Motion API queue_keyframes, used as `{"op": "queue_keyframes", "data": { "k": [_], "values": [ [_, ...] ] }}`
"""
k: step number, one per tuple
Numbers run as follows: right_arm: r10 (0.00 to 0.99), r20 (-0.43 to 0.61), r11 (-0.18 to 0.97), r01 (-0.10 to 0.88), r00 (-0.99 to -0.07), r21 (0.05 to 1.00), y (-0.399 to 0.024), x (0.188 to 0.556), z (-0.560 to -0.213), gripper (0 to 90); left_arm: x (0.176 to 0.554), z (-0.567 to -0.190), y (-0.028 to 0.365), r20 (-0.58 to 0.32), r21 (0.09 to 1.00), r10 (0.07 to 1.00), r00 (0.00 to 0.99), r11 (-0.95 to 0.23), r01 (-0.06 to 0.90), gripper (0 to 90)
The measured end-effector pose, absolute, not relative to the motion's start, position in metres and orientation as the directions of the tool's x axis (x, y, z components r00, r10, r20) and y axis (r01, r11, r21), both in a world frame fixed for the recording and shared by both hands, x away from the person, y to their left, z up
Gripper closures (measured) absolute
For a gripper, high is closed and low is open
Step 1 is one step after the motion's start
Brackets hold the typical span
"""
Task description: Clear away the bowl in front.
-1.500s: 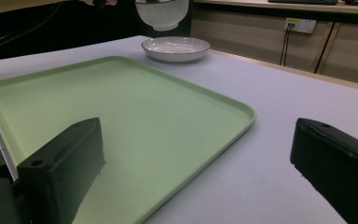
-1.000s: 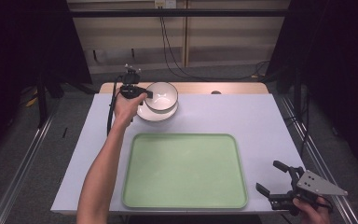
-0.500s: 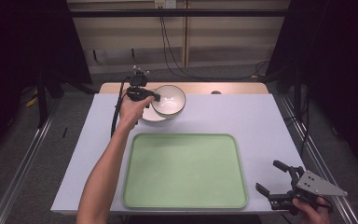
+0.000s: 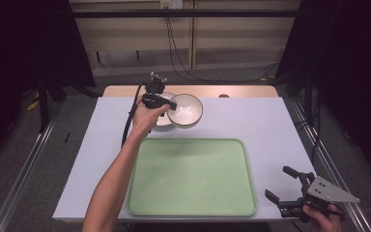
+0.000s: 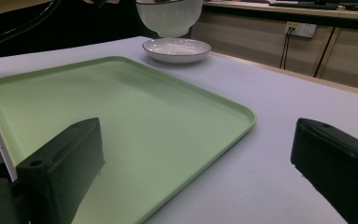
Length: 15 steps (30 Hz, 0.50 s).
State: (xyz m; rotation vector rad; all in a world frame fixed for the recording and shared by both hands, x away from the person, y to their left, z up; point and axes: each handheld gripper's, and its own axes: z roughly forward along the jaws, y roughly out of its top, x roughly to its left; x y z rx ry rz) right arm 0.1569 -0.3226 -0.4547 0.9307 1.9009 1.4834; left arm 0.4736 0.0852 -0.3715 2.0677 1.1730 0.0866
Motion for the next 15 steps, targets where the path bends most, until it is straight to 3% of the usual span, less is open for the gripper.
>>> {"op": "queue_keyframes", "data": {
  "k": [15],
  "values": [
    [0.795, -0.005, 0.147, 0.185, -0.607, 0.972, -0.323, 0.156, -0.454, 2.3, 0.463, -0.374, 0.055, -0.307, 0.630, 0.719, 0.623, -0.337, 0.700, 82.3]
  ]
}}
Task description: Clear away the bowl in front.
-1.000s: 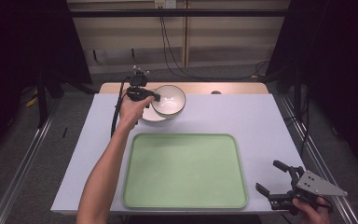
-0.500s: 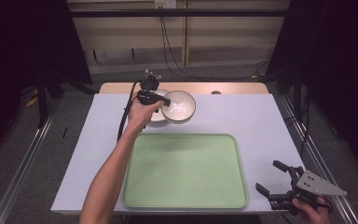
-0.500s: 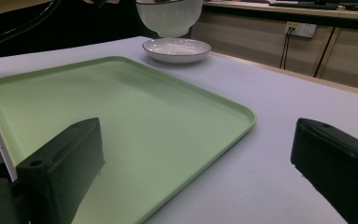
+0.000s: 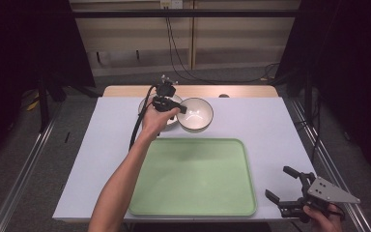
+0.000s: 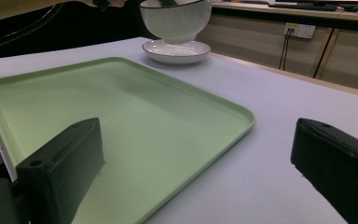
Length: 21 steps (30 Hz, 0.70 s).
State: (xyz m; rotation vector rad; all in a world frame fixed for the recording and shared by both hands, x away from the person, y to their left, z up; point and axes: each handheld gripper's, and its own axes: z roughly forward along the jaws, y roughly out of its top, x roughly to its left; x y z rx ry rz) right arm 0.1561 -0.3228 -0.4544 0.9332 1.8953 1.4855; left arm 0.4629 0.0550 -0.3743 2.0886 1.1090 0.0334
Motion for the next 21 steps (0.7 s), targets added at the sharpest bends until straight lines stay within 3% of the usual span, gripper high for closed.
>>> {"op": "queue_keyframes", "data": {
  "k": [21],
  "values": [
    [0.796, -0.018, 0.153, 0.173, -0.605, 0.973, -0.323, 0.157, -0.454, 2.3, 0.442, -0.371, 0.017, -0.322, 0.625, 0.654, 0.685, -0.397, 0.673, 82.3]
  ]
}}
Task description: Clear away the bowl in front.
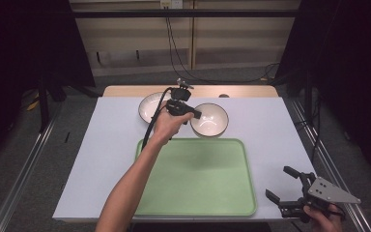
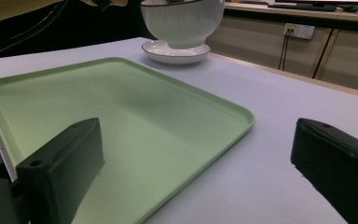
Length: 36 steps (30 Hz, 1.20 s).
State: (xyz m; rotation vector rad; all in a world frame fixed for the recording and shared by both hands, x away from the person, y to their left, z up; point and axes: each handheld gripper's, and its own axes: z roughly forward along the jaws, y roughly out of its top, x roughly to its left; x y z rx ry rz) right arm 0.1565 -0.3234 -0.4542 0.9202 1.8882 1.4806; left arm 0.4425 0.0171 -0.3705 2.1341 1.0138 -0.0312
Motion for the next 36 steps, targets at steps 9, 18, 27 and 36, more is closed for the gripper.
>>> {"op": "queue_keyframes", "data": {
  "k": [9, 18, 27, 36],
  "values": [
    [0.789, -0.022, 0.157, 0.168, -0.613, 0.973, -0.323, 0.156, -0.454, 2.3, 0.441, -0.384, -0.001, -0.336, 0.599, 0.637, 0.694, -0.424, 0.680, 82.3],
    [0.790, -0.019, 0.156, 0.170, -0.613, 0.973, -0.323, 0.156, -0.454, 2.3, 0.436, -0.387, -0.022, -0.346, 0.587, 0.614, 0.709, -0.448, 0.674, 82.3],
    [0.786, -0.024, 0.162, 0.168, -0.618, 0.972, -0.323, 0.157, -0.454, 2.3, 0.432, -0.394, -0.037, -0.353, 0.575, 0.602, 0.716, -0.465, 0.674, 82.3],
    [0.789, -0.017, 0.155, 0.172, -0.615, 0.973, -0.323, 0.156, -0.454, 2.0, 0.429, -0.407, -0.054, -0.382, 0.553, 0.606, 0.698, -0.455, 0.698, 82.3]
  ]
}}
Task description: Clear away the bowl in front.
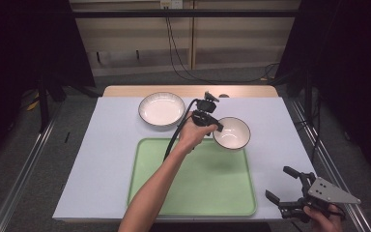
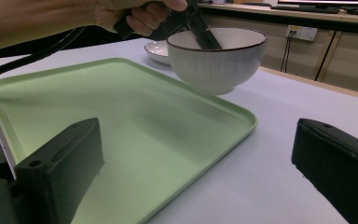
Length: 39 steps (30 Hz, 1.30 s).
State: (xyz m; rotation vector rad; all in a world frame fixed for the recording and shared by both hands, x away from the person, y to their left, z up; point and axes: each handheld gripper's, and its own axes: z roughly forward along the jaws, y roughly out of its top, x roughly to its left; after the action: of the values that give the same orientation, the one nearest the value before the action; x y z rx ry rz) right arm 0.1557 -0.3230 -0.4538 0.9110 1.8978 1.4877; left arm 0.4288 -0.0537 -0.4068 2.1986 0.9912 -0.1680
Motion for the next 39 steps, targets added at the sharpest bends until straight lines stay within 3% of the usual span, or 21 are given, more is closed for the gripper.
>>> {"op": "queue_keyframes", "data": {
  "k": [8, 39],
  "values": [
    [0.791, -0.018, 0.150, 0.167, -0.611, 0.974, -0.323, 0.156, -0.454, 1.7, 0.426, -0.417, -0.063, -0.369, 0.526, 0.586, 0.721, -0.508, 0.682, 82.4],
    [0.791, -0.021, 0.154, 0.165, -0.612, 0.974, -0.322, 0.156, -0.455, 1.7, 0.426, -0.451, -0.078, -0.385, 0.489, 0.606, 0.697, -0.506, 0.710, 82.4]
  ]
}}
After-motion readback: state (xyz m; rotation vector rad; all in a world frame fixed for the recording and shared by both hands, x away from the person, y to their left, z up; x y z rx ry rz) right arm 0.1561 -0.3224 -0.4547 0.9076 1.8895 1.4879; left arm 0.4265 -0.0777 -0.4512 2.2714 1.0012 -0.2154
